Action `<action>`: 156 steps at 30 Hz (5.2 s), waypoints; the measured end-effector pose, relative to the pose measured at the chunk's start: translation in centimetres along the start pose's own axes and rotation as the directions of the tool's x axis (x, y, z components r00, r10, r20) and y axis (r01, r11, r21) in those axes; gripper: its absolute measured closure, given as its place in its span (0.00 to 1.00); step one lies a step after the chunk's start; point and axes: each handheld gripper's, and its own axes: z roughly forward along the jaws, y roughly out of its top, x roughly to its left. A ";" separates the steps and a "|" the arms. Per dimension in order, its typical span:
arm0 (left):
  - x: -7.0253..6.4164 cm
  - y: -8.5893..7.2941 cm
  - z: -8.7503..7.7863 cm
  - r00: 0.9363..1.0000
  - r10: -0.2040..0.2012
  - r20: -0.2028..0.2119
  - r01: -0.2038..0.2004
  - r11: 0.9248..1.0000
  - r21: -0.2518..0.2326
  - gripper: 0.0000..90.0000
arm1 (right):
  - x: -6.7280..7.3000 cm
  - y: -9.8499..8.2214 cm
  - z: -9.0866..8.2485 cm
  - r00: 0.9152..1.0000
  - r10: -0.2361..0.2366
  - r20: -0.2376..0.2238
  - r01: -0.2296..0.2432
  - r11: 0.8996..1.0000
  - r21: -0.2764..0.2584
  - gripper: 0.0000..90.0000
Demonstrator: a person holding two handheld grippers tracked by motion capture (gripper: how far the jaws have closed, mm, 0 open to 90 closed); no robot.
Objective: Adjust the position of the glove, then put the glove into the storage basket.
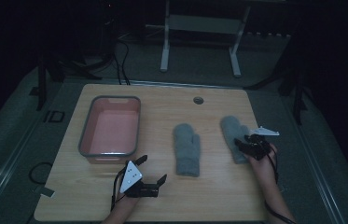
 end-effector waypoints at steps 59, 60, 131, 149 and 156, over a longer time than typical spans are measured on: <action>0.0 0.0 0.0 1.000 0.002 -0.002 -0.002 1.000 0.003 0.03 | 20.9 3.3 -1.7 0.946 0.298 -0.128 -0.312 0.945 -0.103 0.92; 0.0 0.0 0.0 1.000 0.001 -0.002 -0.001 1.000 0.003 0.03 | 21.0 3.3 -1.5 0.945 0.301 -0.125 -0.313 0.945 -0.098 0.92; 0.0 10.0 7.6 0.998 -0.054 0.019 0.049 0.972 0.231 0.06 | 10.7 5.7 -4.1 0.930 -0.095 -0.354 0.025 0.980 -0.197 0.20; 2.9 6.7 13.1 0.990 -0.127 -0.067 0.143 0.882 0.449 0.17 | 13.4 3.1 1.6 0.932 -0.047 -0.360 0.049 0.999 -0.003 0.30; 3.2 5.5 14.2 0.988 -0.143 -0.051 0.149 0.857 0.493 0.23 | 12.6 2.2 2.7 0.923 0.018 -0.385 0.007 0.998 0.065 0.34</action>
